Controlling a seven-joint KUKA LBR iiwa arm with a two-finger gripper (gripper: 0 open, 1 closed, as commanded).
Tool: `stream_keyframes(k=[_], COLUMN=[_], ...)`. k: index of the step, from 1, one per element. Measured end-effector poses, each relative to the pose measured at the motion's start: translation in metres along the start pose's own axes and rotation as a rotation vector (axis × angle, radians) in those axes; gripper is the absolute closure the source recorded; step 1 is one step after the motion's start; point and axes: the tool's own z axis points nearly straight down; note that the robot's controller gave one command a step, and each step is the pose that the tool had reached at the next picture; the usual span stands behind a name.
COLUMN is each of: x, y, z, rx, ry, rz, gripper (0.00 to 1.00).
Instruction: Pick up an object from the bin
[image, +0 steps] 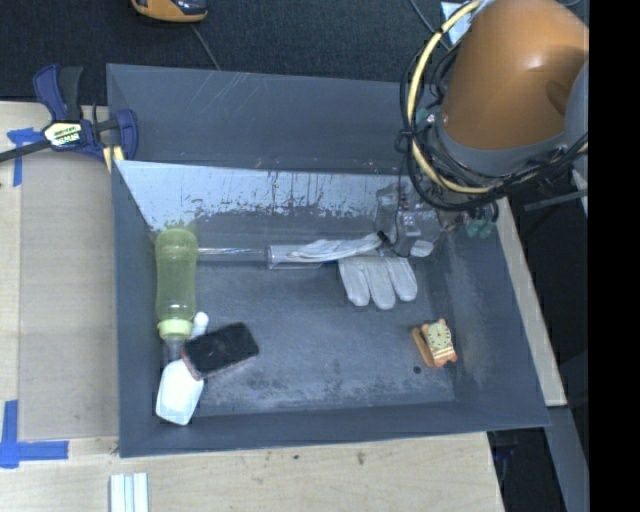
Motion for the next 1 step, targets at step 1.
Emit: stream_keyframes(k=[1], x=[0.0004], y=[0.0000], z=[0.0009], rx=[0.000], ry=[0.002], rz=[0.000], gripper=[1.00])
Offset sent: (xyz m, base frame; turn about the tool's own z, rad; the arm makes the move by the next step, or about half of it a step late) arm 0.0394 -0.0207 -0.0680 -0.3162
